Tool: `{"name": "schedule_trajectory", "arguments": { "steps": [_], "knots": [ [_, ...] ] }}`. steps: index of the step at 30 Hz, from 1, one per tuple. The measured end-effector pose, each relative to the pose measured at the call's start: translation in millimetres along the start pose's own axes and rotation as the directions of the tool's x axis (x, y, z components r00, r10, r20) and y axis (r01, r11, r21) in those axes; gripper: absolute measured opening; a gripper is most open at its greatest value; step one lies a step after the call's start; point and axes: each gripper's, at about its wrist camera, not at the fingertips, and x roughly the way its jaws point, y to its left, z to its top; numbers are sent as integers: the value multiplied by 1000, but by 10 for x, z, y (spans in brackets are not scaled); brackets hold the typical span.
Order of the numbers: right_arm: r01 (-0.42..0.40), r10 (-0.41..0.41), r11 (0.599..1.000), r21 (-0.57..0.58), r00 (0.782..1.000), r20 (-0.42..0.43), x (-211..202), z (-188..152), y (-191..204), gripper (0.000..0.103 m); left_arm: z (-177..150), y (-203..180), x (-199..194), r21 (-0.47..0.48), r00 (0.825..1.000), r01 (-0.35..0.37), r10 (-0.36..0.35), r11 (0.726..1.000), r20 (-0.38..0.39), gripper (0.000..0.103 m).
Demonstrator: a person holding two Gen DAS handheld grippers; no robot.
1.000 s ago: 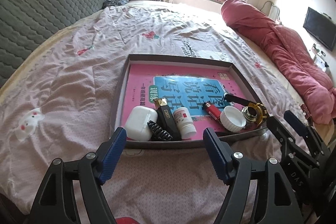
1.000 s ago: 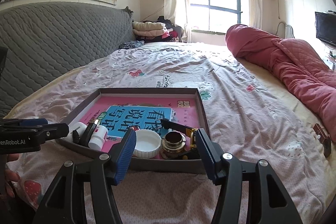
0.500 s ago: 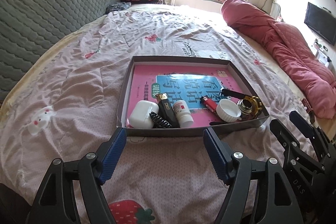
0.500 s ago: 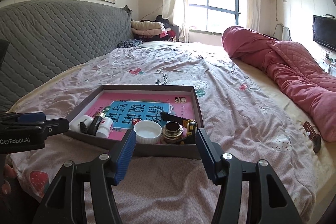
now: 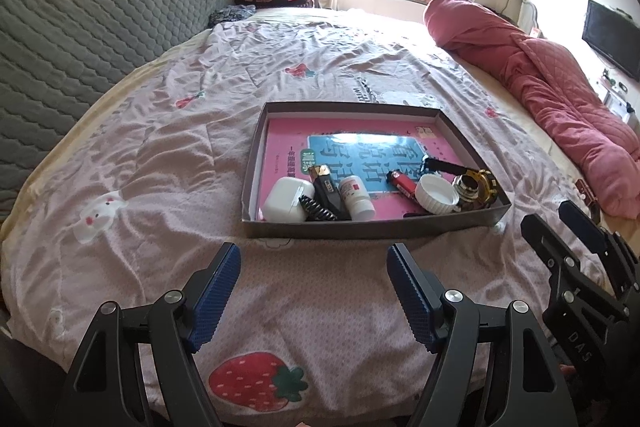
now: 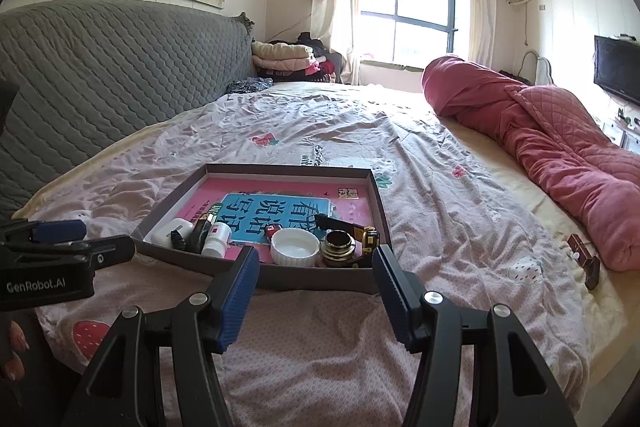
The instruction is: Organize rigid objects
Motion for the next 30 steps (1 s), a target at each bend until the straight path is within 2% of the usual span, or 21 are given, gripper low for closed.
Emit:
{"name": "schedule_trajectory", "arguments": {
  "steps": [9,19,30],
  "knots": [
    [-3,3,1000,2,1000,-25,-82,-56,52,58,-82,42,-49,4,1000,-17,17,1000,-13,77],
    [-8,7,1000,-20,999,-40,-195,-138,95,58,-217,-8,-24,-1,999,2,-2,1000,-39,77],
    [-21,20,1000,-10,996,-82,-125,-255,128,58,-333,-30,67,-2,999,-10,9,1000,-54,77]
  ]
}}
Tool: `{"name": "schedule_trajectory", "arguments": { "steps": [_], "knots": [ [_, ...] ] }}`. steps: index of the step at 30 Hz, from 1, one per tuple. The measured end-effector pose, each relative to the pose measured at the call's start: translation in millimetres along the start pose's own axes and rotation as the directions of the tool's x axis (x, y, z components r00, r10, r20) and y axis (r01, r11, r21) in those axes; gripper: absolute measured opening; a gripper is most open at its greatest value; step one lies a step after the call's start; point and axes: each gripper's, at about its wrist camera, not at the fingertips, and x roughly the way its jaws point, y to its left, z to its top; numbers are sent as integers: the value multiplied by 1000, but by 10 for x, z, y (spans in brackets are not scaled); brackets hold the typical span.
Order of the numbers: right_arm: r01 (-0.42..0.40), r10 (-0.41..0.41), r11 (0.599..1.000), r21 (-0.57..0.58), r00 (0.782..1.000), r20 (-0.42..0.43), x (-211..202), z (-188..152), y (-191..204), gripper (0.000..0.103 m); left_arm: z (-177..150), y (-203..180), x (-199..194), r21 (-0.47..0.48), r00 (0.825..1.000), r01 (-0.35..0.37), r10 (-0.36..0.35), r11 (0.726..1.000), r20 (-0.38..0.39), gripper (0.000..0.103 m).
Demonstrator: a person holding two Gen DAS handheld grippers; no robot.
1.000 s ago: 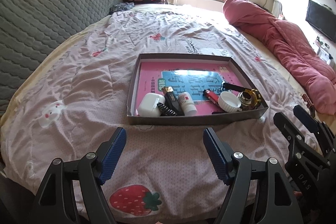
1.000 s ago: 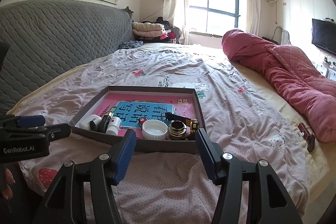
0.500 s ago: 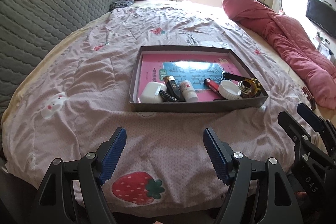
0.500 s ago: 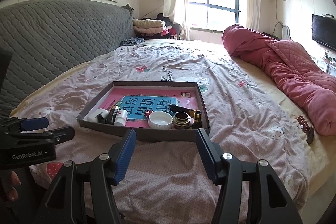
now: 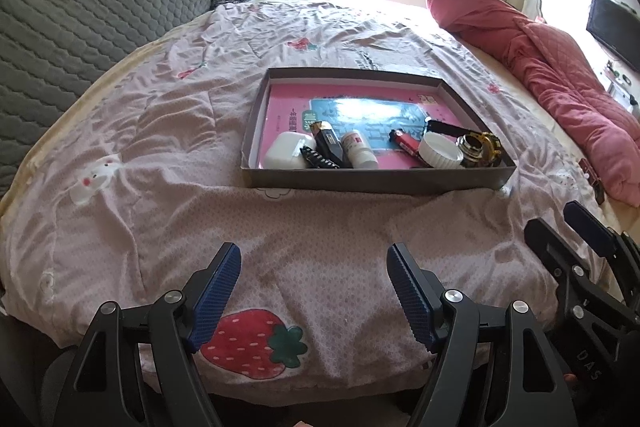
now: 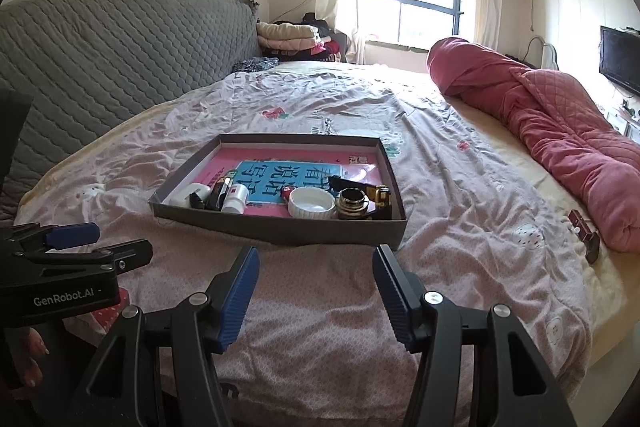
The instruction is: Organize rigid objects
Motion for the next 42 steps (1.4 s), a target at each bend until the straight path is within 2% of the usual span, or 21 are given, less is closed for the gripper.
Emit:
{"name": "schedule_trajectory", "arguments": {
  "steps": [27,42],
  "knots": [
    [-24,25,1000,20,996,-81,239,-115,-74,58,-76,-153,298,19,999,-6,7,1000,-53,77],
    [-19,23,999,43,994,-110,398,-133,-156,58,-74,-64,476,2,997,-21,21,1000,-79,77]
  ]
}}
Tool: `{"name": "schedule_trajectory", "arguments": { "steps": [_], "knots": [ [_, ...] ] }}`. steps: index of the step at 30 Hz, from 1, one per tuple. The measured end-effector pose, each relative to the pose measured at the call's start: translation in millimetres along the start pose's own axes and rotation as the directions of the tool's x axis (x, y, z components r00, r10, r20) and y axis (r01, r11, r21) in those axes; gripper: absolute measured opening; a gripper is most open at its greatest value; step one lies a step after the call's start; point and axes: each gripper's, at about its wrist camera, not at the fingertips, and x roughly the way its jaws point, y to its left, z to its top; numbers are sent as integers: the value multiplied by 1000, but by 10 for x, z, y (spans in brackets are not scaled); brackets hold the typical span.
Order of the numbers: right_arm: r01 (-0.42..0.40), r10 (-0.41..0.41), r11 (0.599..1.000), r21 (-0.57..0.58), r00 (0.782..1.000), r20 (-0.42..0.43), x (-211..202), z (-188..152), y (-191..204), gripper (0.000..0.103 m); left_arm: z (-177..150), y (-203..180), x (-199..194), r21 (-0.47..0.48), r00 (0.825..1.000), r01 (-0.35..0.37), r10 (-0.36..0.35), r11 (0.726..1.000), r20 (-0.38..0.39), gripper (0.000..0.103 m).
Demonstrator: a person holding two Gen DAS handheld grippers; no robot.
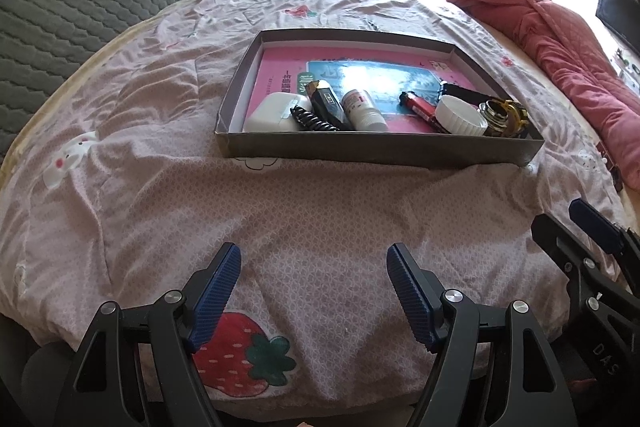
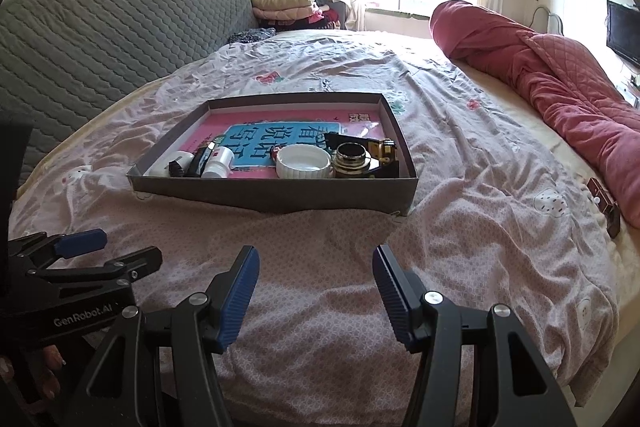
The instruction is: Organize rigid objects
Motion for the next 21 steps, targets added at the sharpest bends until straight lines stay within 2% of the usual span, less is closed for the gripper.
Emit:
{"name": "schedule_trajectory", "arguments": {
  "steps": [21],
  "knots": [
    [3,-3,1000,4,1000,1,-10,7,7,58,-25,-4,-68,12,1000,2,-2,1000,12,77]
  ]
}}
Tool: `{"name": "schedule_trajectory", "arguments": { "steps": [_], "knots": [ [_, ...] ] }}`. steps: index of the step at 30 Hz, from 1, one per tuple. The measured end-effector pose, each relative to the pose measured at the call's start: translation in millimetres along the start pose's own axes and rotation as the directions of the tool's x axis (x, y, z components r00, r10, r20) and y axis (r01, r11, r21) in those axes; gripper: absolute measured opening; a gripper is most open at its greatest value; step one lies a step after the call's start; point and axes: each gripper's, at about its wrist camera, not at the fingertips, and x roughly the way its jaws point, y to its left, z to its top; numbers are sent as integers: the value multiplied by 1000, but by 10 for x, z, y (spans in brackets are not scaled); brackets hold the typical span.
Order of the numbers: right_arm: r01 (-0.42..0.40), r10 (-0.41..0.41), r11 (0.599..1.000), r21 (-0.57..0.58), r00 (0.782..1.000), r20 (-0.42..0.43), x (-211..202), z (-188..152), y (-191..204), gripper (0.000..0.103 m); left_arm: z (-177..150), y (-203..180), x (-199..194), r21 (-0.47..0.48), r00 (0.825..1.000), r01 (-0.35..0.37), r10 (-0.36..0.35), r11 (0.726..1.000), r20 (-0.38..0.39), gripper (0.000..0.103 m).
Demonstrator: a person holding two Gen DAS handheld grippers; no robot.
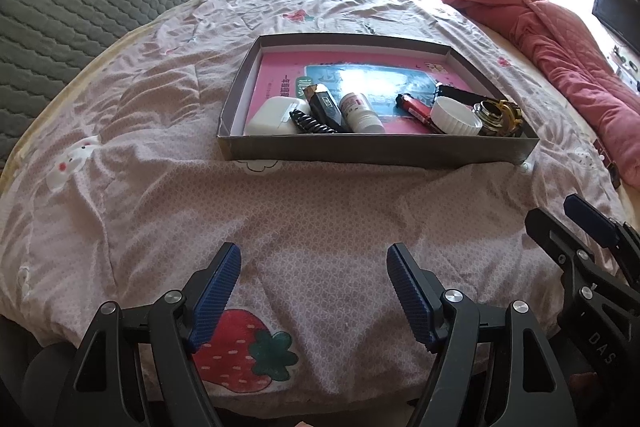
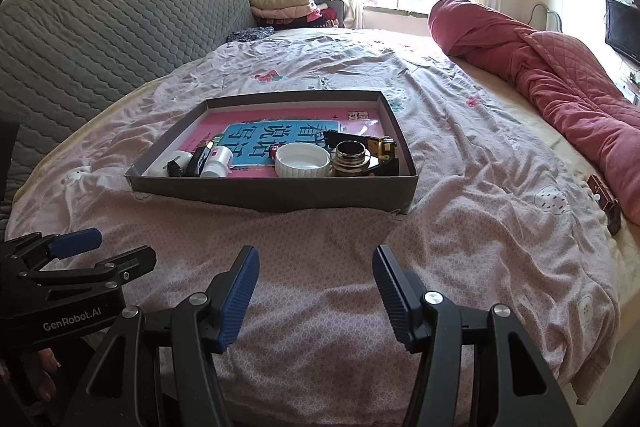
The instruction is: Organize rigid objects
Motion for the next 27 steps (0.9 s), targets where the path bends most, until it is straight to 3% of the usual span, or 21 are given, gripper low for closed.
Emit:
{"name": "schedule_trajectory", "arguments": {
  "steps": [27],
  "knots": [
    [25,-25,1000,6,1000,8,-3,12,-29,58,10,26,-14,0,1000,-6,6,1000,0,77]
  ]
}}
